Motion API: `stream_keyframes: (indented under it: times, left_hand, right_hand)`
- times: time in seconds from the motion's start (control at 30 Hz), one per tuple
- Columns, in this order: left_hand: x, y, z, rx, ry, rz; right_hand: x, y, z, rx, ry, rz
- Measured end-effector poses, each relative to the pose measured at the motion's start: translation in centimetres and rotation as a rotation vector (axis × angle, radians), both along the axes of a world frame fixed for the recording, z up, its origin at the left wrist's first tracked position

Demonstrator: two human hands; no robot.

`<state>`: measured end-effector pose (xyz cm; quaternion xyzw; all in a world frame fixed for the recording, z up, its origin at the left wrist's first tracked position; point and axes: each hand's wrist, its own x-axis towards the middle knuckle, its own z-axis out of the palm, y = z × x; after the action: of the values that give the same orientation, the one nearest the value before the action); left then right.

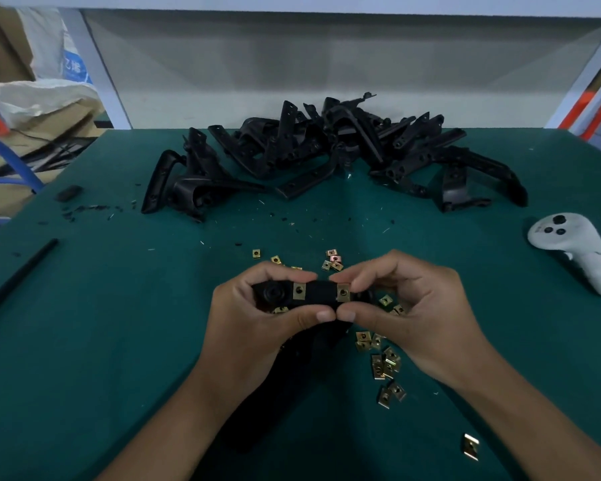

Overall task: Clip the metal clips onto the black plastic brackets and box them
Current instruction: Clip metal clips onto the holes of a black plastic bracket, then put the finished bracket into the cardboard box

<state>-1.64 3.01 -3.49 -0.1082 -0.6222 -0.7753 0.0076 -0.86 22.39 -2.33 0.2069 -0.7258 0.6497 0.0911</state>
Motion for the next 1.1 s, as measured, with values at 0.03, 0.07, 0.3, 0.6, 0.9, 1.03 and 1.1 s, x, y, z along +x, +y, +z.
stream_keyframes:
  times: [0.03, 0.07, 0.3, 0.6, 0.9, 1.03, 1.1]
  left_hand:
    - [0.0, 0.0, 0.1, -0.022, 0.011, 0.018]
    - [0.0, 0.0, 0.1, -0.035, 0.018, 0.036]
    - [0.1, 0.2, -0.1, -0.074, 0.054, 0.043]
    - [0.1, 0.5, -0.6, -0.102, 0.078, 0.125]
    - [0.3, 0.8, -0.3, -0.024, 0.116, 0.164]
    - [1.6, 2.4, 2.1, 0.002, 0.217, 0.193]
    - [2.5, 4.1, 3.8, -0.004, 0.281, 0.155]
  right_hand:
    - [-0.1, 0.0, -0.1, 0.005, 0.002, 0.006]
    - [-0.1, 0.0, -0.1, 0.013, -0.010, 0.008]
    - [-0.3, 0.3, -0.6, 0.139, -0.031, -0.063]
    - [-0.2, 0.2, -0.7, 0.225, -0.041, -0.082]
    - [0.0, 0.4, 1.3, 0.211, -0.080, -0.086]
    - [1.9, 1.8, 4.3, 0.263, 0.027, -0.146]
    - [4.1, 3.4, 5.7, 0.238, 0.088, -0.220]
